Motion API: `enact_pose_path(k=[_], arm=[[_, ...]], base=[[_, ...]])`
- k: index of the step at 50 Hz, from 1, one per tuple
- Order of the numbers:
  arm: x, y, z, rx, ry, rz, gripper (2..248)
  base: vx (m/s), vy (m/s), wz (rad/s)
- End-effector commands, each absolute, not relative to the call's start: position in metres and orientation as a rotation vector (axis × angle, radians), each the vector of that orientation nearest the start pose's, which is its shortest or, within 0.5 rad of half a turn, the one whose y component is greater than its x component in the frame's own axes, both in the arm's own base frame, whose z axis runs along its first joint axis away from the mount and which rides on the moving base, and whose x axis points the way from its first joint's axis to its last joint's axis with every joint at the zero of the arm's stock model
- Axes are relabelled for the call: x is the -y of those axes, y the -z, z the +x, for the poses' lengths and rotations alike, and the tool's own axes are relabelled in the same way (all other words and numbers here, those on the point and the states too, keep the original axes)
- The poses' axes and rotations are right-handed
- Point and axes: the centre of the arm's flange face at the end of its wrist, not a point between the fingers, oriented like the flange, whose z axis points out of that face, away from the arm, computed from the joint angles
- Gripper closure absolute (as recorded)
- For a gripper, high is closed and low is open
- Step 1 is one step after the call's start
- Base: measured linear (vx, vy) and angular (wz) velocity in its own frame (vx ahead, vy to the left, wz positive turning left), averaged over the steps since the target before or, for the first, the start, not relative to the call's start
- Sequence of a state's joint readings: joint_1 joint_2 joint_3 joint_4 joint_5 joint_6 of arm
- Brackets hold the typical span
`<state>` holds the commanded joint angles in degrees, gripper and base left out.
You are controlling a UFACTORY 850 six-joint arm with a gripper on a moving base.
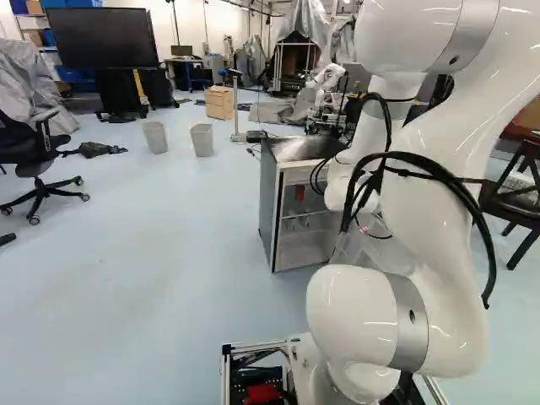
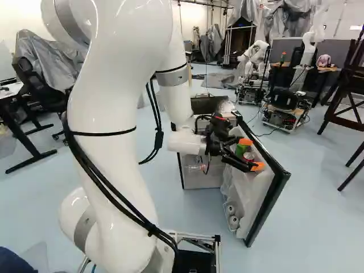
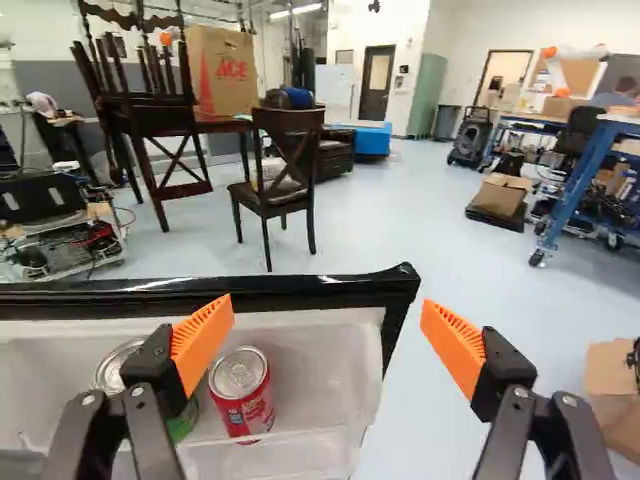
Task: Grab a drink from the fridge
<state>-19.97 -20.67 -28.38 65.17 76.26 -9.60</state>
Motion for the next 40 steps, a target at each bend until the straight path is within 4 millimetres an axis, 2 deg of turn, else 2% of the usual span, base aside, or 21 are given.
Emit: enact_pose_path(k=[19, 40], arm=[[0.202, -0.313, 0.334, 1.099, -1.277, 1.584, 3], [0.195, -0.315, 0.350, 0.919, -1.416, 1.726, 3]], base=[[0.000, 0.000, 0.000], [0.000, 0.000, 0.000]])
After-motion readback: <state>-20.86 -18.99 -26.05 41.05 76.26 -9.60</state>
